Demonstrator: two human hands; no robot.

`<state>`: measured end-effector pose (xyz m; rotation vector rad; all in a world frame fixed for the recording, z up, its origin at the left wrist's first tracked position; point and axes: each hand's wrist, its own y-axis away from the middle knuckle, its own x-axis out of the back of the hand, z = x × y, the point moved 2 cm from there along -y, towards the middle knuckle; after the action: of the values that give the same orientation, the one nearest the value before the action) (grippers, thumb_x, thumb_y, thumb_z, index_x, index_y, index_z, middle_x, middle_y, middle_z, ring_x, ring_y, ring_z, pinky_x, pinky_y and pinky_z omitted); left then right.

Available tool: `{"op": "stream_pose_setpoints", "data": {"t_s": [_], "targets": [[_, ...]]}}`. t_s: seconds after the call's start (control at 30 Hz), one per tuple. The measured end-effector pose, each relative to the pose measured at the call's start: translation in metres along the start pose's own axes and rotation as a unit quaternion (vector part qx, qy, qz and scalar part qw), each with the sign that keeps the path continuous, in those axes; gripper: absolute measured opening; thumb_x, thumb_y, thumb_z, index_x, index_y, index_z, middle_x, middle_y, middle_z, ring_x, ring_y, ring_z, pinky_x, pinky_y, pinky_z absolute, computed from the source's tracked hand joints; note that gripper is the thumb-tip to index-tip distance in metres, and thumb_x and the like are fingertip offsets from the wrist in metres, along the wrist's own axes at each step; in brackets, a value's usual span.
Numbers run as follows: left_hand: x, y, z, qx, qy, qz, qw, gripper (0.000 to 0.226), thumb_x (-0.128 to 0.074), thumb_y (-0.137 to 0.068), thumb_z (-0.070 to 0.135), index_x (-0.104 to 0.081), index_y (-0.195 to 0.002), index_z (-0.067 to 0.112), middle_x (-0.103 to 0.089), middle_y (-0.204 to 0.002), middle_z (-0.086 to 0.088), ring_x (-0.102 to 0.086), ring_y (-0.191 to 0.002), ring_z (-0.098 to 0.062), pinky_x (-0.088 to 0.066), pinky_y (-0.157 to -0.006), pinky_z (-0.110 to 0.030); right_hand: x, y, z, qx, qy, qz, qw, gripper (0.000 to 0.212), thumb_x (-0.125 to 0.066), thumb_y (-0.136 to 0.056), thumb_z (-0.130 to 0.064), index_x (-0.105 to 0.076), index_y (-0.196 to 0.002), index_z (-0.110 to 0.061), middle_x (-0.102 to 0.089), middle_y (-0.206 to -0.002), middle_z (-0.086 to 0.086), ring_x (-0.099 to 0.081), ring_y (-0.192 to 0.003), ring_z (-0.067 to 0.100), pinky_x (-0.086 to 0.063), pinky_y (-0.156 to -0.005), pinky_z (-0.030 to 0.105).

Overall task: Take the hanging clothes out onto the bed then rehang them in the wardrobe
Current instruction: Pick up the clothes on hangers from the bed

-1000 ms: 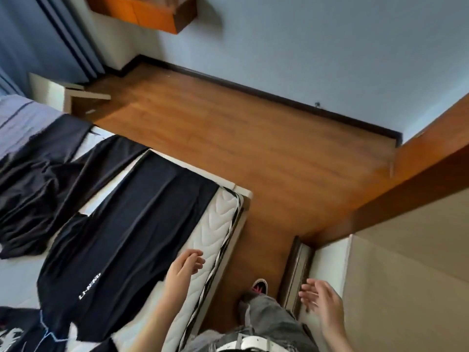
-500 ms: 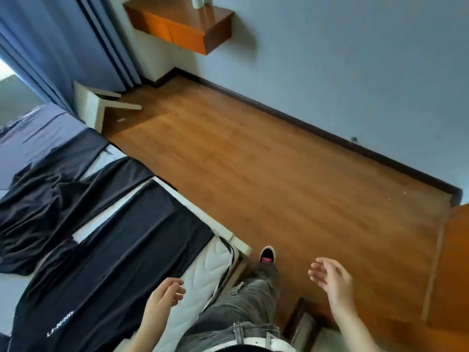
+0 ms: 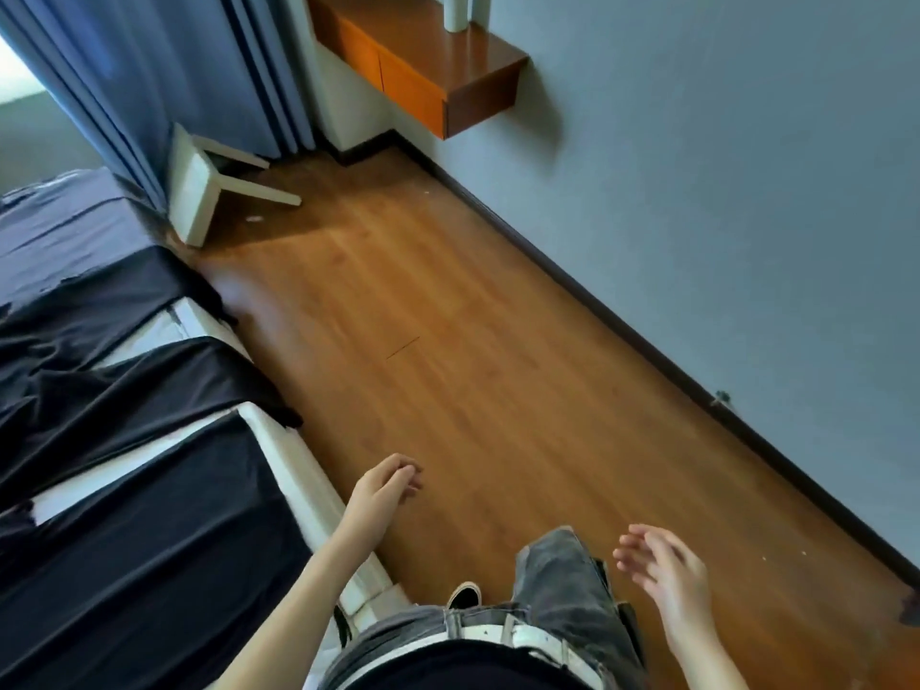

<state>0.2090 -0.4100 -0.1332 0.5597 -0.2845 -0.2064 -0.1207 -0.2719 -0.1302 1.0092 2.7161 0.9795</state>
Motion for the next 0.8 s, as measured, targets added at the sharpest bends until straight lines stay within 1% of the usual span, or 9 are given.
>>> {"op": "stream_pose_setpoints", "data": {"t_s": [0.13, 0.2, 0.3, 0.4, 0.5, 0.57, 0.67, 0.7, 0.8], "targets": [[-0.035, -0.083, 0.049, 0.0, -0.018, 0.034, 0.999, 0.022, -0.044, -0.101, 0.019, -0.066, -0.099, 0.016, -0.07, -0.091, -0.007, -0.066, -0.086, -0.019, -0.051, -0.075, -0.022, 0.006, -0.097, -0.056, -0.002, 0.028, -0.034, 0.999, 0.022, -0.044, -0.099, -0.003, -0.061, -0.099, 0.011, -0.064, -0.089, 0.028, -0.062, -0.071, 0.035, -0.058, -0.052, 0.024], [-0.046, -0.118, 0.068, 0.006, -0.01, 0.074, 0.997, 0.021, -0.045, -0.101, 0.019, -0.065, -0.098, 0.018, -0.07, -0.091, -0.007, -0.066, -0.086, -0.019, -0.052, -0.074, -0.021, -0.004, -0.153, -0.095, -0.003, 0.044, -0.057, 0.997, 0.021, -0.045, -0.098, -0.003, -0.061, -0.1, 0.011, -0.065, -0.09, 0.028, -0.063, -0.074, 0.036, -0.058, -0.055, 0.026], [-0.055, -0.15, 0.093, 0.034, 0.04, 0.147, 0.988, 0.022, -0.044, -0.101, 0.017, -0.066, -0.098, 0.015, -0.07, -0.089, -0.008, -0.066, -0.084, -0.021, -0.051, -0.072, -0.022, -0.043, -0.231, -0.167, -0.001, 0.081, -0.126, 0.989, 0.019, -0.049, -0.096, -0.005, -0.062, -0.101, 0.008, -0.066, -0.092, 0.027, -0.065, -0.077, 0.036, -0.059, -0.06, 0.03], [-0.055, -0.162, 0.112, 0.059, 0.092, 0.214, 0.971, 0.022, -0.045, -0.1, 0.015, -0.067, -0.098, 0.01, -0.07, -0.089, -0.012, -0.067, -0.085, -0.025, -0.053, -0.073, -0.025, -0.107, -0.284, -0.238, 0.029, 0.153, -0.219, 0.963, 0.02, -0.047, -0.097, -0.005, -0.065, -0.099, 0.003, -0.069, -0.089, 0.023, -0.068, -0.077, 0.032, -0.059, -0.067, 0.034], [-0.054, -0.165, 0.119, 0.096, 0.146, 0.288, 0.942, 0.023, -0.046, -0.1, 0.016, -0.068, -0.095, 0.011, -0.07, -0.089, -0.012, -0.067, -0.085, -0.024, -0.053, -0.074, -0.027, -0.183, -0.326, -0.296, 0.067, 0.229, -0.301, 0.923, 0.021, -0.046, -0.097, -0.005, -0.066, -0.097, 0.0, -0.07, -0.089, 0.021, -0.069, -0.075, 0.029, -0.059, -0.067, 0.035], [-0.053, -0.17, 0.118, 0.12, 0.175, 0.34, 0.916, 0.024, -0.047, -0.1, 0.014, -0.069, -0.092, 0.012, -0.07, -0.087, -0.012, -0.066, -0.083, -0.024, -0.053, -0.072, -0.027, -0.237, -0.351, -0.32, 0.083, 0.266, -0.347, 0.895, 0.021, -0.046, -0.097, -0.005, -0.066, -0.098, 0.001, -0.07, -0.089, 0.021, -0.069, -0.075, 0.029, -0.059, -0.067, 0.034], [-0.051, -0.19, 0.114, 0.161, 0.211, 0.399, 0.878, 0.025, -0.047, -0.099, 0.012, -0.07, -0.088, 0.013, -0.071, -0.083, -0.011, -0.066, -0.079, -0.026, -0.053, -0.074, -0.033, -0.322, -0.385, -0.344, 0.093, 0.308, -0.397, 0.86, 0.022, -0.045, -0.098, -0.005, -0.066, -0.098, 0.002, -0.07, -0.088, 0.021, -0.068, -0.077, 0.032, -0.057, -0.071, 0.039], [-0.049, -0.201, 0.113, 0.172, 0.224, 0.414, 0.865, 0.025, -0.047, -0.099, 0.011, -0.07, -0.088, 0.012, -0.071, -0.083, -0.011, -0.066, -0.079, -0.026, -0.053, -0.074, -0.032, -0.352, -0.395, -0.349, 0.091, 0.319, -0.411, 0.849, 0.022, -0.045, -0.098, -0.005, -0.066, -0.098, 0.003, -0.069, -0.088, 0.022, -0.068, -0.077, 0.033, -0.057, -0.07, 0.04], [-0.027, -0.243, 0.119, 0.186, 0.265, 0.443, 0.836, 0.025, -0.048, -0.099, 0.01, -0.07, -0.087, 0.009, -0.071, -0.083, -0.013, -0.064, -0.078, -0.025, -0.051, -0.065, -0.019, -0.434, -0.415, -0.37, 0.092, 0.344, -0.439, 0.825, 0.022, -0.043, -0.097, -0.002, -0.065, -0.097, 0.005, -0.068, -0.087, 0.023, -0.066, -0.073, 0.033, -0.058, -0.062, 0.032]]}}
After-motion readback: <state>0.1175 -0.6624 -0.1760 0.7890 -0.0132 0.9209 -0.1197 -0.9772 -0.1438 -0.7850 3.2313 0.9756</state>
